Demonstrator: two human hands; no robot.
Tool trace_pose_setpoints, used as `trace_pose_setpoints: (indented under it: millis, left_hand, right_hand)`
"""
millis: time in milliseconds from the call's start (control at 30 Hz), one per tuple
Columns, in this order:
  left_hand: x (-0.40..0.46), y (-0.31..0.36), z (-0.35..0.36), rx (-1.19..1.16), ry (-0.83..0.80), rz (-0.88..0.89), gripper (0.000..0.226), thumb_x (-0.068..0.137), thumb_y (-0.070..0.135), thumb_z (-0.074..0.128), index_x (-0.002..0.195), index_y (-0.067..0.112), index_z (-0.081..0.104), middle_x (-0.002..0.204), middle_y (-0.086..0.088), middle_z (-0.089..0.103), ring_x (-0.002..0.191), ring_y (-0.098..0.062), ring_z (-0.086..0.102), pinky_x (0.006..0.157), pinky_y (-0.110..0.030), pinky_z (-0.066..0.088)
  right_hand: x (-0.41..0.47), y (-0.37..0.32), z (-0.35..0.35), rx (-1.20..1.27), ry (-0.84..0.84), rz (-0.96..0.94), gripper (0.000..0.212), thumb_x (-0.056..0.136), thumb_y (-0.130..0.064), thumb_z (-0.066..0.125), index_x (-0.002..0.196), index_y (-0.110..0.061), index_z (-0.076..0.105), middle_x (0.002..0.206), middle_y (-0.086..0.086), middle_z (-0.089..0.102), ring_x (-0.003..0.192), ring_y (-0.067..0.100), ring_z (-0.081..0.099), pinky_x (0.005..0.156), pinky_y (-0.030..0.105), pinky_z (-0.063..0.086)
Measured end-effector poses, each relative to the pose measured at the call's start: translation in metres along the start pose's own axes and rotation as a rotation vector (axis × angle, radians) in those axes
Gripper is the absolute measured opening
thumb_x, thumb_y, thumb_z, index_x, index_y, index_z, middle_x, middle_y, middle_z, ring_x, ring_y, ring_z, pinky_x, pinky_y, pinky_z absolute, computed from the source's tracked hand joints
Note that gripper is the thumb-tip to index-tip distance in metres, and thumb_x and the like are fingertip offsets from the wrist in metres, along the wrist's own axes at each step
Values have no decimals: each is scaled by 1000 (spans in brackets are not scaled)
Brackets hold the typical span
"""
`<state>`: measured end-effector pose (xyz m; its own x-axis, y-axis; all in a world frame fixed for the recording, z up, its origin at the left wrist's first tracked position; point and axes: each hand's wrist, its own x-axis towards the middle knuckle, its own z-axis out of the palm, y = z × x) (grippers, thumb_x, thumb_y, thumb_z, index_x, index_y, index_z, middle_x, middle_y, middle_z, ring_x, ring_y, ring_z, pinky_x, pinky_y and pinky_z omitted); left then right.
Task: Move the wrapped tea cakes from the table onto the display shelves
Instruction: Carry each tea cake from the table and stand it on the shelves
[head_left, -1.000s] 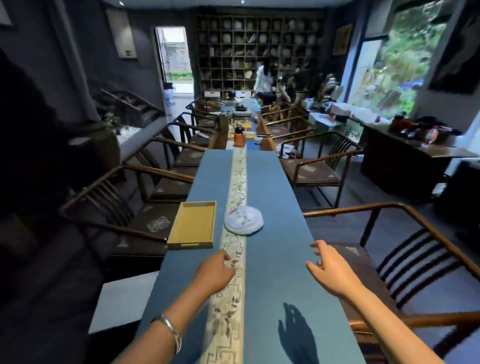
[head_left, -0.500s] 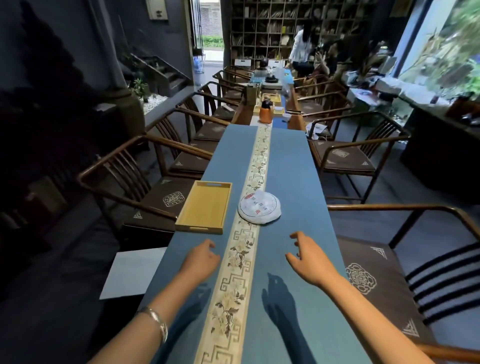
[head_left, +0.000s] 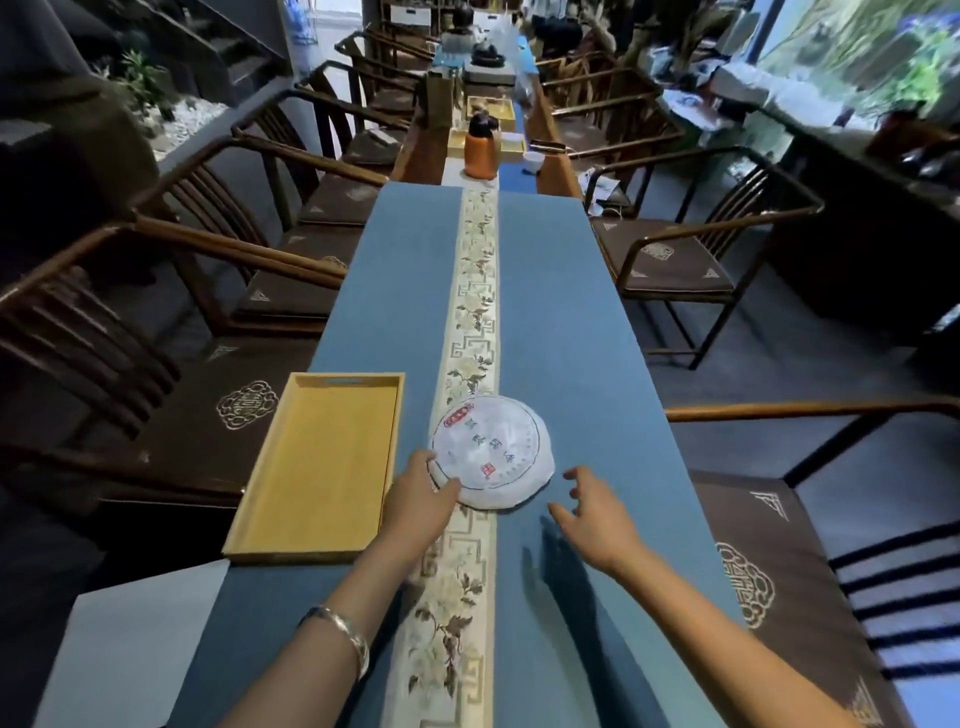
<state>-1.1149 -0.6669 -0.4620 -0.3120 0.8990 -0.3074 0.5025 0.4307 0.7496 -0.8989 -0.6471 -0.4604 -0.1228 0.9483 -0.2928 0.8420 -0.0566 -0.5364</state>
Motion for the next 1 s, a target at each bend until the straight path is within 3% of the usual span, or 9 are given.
trace_pose_setpoints:
  millis: [167,300,433,600,700,800,867,933,1000]
  left_hand:
    - [69,-3,27,-55,33,-36,47,94,26,57,138,17,42,129,-8,59,108,-30,60,76,-29,43]
    - [99,-8,53,-35,-21,-140,62,96,33,50,152,29,24,142,-12,44,124,-36,49,97,-38,43]
    - [110,-16,69,-40,33,-229,68,95,35,48,154,36,14,149,-13,30,133,-39,35,111,-49,33]
    - [118,-27,73,-150,98,-287,65,96,53,43,154,35,18,151,-10,30,135,-40,33,111,-51,32]
    - [112,-32,71,-218,123,-243,66,94,59,44,151,31,27,150,-8,39,133,-37,40,109,-53,36]
    - [100,-33,64,-271,129,-144,66,85,60,60,141,34,38,136,0,55,122,-29,53,101,-47,46]
    - [92,-28,57,-328,103,-85,57,78,58,70,126,42,44,119,11,63,108,-19,61,83,-35,53]
    - [83,-20,51,-393,80,-20,52,74,52,78,112,51,43,107,21,64,97,-7,63,69,-22,50]
    - [71,-9,46,-441,37,22,52,72,44,83,107,52,45,106,22,64,97,-8,64,76,-29,55]
  right_hand:
    - [76,1,28,132,109,76,63,94,-40,61,143,-10,37,133,22,51,125,33,48,91,34,40]
    - [127,3,40,210,121,133,70,94,-41,60,149,-10,30,138,22,49,131,34,43,97,38,40]
    - [149,3,56,410,133,223,52,93,-30,62,137,-12,42,122,9,62,108,28,59,81,30,42]
    - [154,12,62,658,73,273,31,89,-18,68,114,-21,50,102,-5,59,84,9,60,63,22,47]
    - [144,19,58,760,-30,313,32,88,-14,70,117,-11,56,108,4,65,94,21,66,78,35,57]
    - [123,24,56,883,-76,352,36,88,-6,69,121,-4,55,112,17,67,100,33,67,87,44,55]
    - [107,23,50,983,-68,359,37,88,1,66,121,-7,51,108,18,68,92,34,68,81,45,55]
    - [91,23,37,1067,-37,345,37,87,6,64,117,-11,50,102,17,70,83,31,69,73,42,57]
    - [72,21,19,1133,-14,316,34,87,3,65,113,-14,51,94,16,74,77,28,71,65,37,59]
